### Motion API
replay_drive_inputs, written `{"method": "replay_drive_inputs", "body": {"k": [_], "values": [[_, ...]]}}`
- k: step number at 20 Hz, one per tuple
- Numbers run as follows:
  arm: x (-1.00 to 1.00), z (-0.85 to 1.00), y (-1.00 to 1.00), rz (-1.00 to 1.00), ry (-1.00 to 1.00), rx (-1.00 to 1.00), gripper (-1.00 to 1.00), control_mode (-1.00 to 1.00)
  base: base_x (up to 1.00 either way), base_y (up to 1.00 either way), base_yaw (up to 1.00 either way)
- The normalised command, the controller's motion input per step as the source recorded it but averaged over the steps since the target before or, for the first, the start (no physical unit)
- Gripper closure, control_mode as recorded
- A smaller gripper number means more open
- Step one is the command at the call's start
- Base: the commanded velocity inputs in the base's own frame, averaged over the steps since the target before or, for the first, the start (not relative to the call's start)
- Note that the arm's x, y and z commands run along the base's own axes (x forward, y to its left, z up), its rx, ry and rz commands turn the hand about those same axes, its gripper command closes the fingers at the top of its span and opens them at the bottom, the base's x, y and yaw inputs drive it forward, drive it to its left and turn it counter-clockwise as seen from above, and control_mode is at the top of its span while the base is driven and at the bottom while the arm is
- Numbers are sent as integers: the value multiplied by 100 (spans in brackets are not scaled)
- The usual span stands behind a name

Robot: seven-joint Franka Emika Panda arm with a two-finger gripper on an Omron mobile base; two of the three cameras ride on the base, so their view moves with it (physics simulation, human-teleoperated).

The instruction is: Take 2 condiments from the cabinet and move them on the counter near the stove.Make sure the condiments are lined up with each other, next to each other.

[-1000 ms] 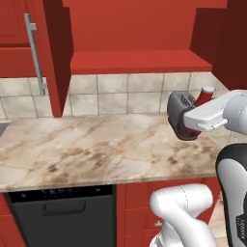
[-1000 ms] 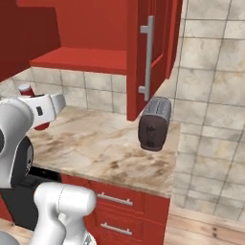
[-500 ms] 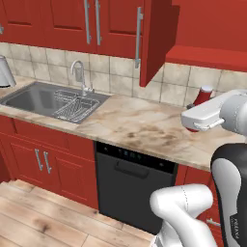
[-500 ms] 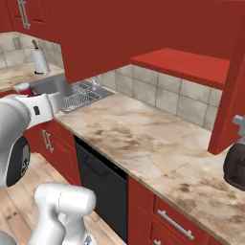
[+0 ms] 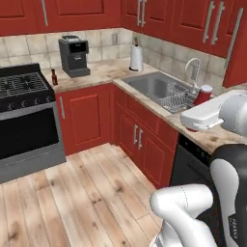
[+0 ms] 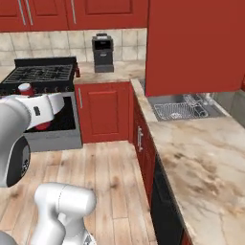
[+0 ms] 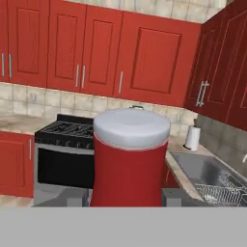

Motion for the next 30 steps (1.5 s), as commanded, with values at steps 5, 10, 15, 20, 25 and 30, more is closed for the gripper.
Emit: {"method": "replay_drive_inputs", "body": {"k": [5, 10, 15, 20, 25, 30], "values": [[0, 0, 0, 0, 0, 0, 100, 100, 33, 37, 80], [0, 0, 0, 0, 0, 0, 100, 100, 54, 51, 39], [0, 0, 0, 0, 0, 0, 100, 100, 51, 18, 9], [0, 0, 0, 0, 0, 0, 100, 100, 51, 0, 0], [0, 0, 0, 0, 0, 0, 100, 100, 66, 0, 0], [0, 0, 0, 0, 0, 0, 100, 100, 69, 11, 0]]}}
